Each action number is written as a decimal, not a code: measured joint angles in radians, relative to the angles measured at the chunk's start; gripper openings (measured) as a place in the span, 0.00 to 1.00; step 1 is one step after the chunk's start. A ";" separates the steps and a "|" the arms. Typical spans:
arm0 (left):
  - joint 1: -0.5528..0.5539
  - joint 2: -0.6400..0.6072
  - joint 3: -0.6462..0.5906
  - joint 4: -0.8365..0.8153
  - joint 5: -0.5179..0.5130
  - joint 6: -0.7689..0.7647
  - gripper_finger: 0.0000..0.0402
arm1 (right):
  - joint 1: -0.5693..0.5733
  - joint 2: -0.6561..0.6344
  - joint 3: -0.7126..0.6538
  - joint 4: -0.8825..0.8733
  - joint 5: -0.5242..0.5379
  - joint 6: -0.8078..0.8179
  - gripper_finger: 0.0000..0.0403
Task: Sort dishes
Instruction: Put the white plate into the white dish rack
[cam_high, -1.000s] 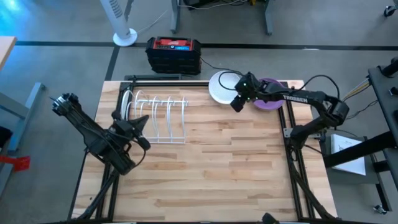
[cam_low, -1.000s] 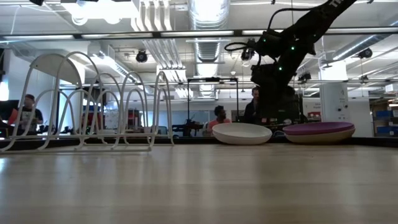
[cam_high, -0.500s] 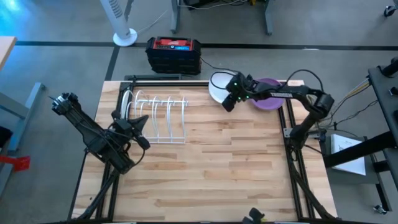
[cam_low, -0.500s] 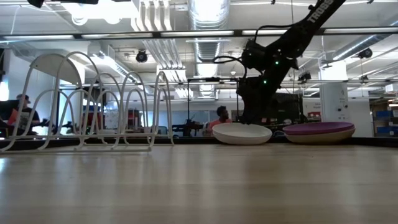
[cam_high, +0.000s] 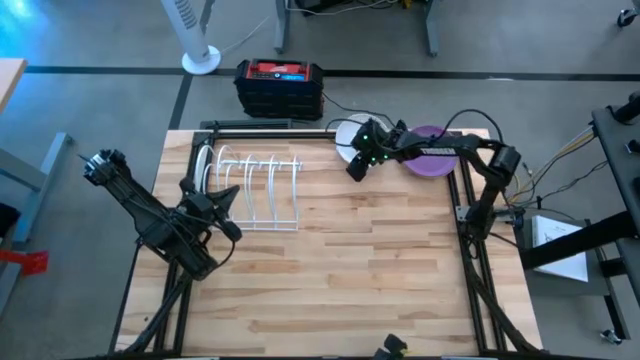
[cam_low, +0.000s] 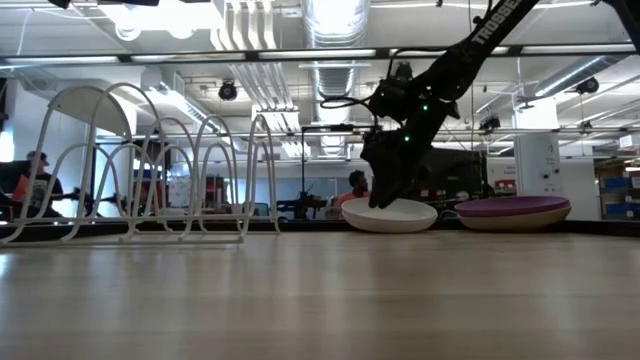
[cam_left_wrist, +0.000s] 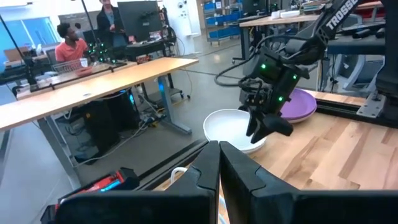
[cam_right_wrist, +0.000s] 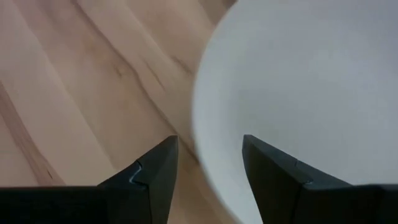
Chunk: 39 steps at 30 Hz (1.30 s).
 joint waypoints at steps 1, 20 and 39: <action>0.000 0.000 0.000 0.000 0.000 0.000 0.00 | 0.008 0.011 0.006 0.000 0.000 -0.002 0.43; 0.000 0.000 0.001 0.000 -0.002 0.007 0.00 | 0.024 0.097 0.081 -0.048 0.056 0.002 0.37; 0.000 0.000 0.001 0.005 -0.011 0.015 0.00 | 0.023 0.138 0.090 -0.040 0.087 0.000 0.29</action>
